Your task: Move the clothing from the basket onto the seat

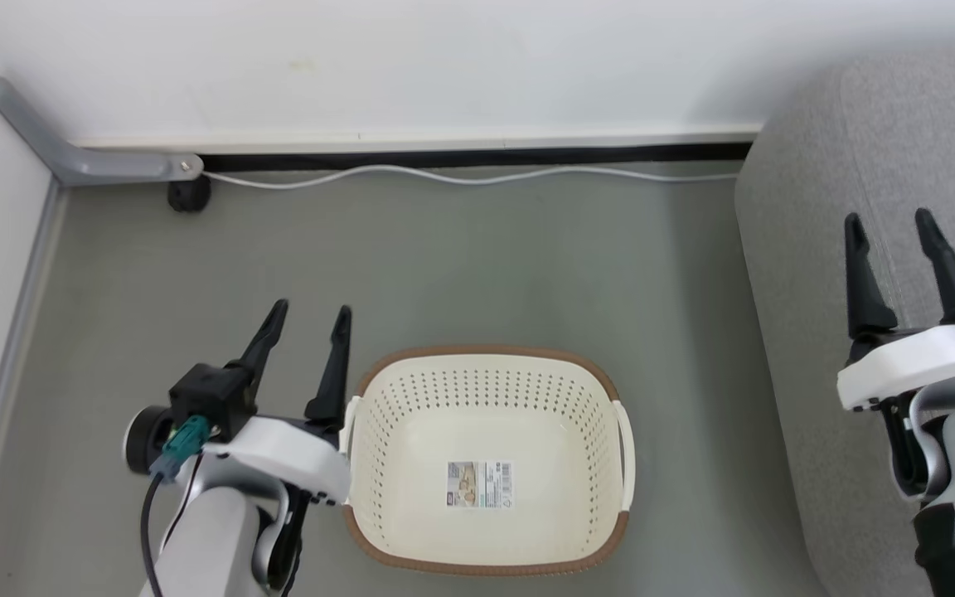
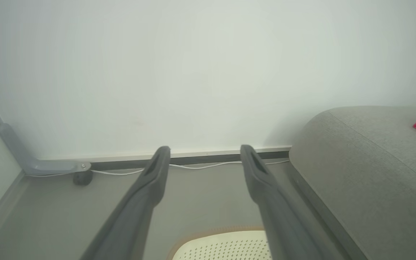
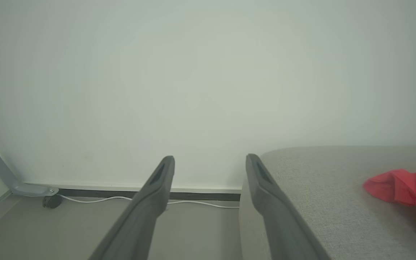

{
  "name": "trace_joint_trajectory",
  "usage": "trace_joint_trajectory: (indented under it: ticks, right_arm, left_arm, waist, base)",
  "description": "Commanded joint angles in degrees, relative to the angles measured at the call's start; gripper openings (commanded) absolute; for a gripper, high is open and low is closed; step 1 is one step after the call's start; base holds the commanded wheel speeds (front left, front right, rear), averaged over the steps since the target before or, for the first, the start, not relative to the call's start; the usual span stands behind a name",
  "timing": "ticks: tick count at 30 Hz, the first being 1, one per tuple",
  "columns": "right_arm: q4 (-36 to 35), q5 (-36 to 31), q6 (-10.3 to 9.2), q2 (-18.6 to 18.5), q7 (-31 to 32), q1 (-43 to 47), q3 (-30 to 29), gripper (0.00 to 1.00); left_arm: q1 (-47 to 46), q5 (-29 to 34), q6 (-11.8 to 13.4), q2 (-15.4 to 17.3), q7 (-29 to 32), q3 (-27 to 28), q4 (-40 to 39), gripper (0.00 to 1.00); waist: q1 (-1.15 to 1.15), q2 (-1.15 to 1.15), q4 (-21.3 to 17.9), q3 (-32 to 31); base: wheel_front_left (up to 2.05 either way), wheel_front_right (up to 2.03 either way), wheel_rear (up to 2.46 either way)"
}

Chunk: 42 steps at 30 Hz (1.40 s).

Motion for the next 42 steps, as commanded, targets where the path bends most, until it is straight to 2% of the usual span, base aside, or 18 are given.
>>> trace_joint_trajectory:
  ticks: [1,8,16,29,42]
  right_arm:
    - [-2.24,0.71,0.07,0.29,-0.66,1.34,1.61,1.00]
    - [-4.23,0.82,0.07,2.24,-0.66,5.31,4.10,1.00]
    - [-5.83,0.69,0.07,4.40,-0.67,10.86,4.47,1.00]
    - [-7.04,-0.74,0.07,6.09,-0.67,19.01,4.62,1.00]
    - [-9.08,-1.58,0.07,6.11,-0.67,21.49,5.19,1.00]
  left_arm:
    - [0.98,1.10,0.64,0.81,-0.28,3.58,-1.57,1.00]
    - [5.46,3.24,1.02,0.61,-0.28,9.70,-2.81,1.00]
    - [11.25,4.81,0.10,0.24,-0.28,13.66,-4.14,1.00]
    - [15.86,6.62,-0.96,-0.03,-0.28,16.08,-5.23,1.00]
    - [19.49,5.77,0.48,-0.08,-0.28,15.37,-6.78,1.00]
  waist:
    - [0.00,0.00,1.36,-2.13]
    - [0.00,0.00,2.54,-5.19]
    - [0.00,0.00,3.23,-8.76]
    - [0.00,0.00,1.14,-11.67]
    - [0.00,0.00,-0.82,-12.34]
  base:
    - [0.00,0.00,0.00]
    - [0.00,0.00,0.00]
    - [0.00,0.00,0.00]
    - [0.00,0.00,0.00]
    - [0.00,0.00,0.00]
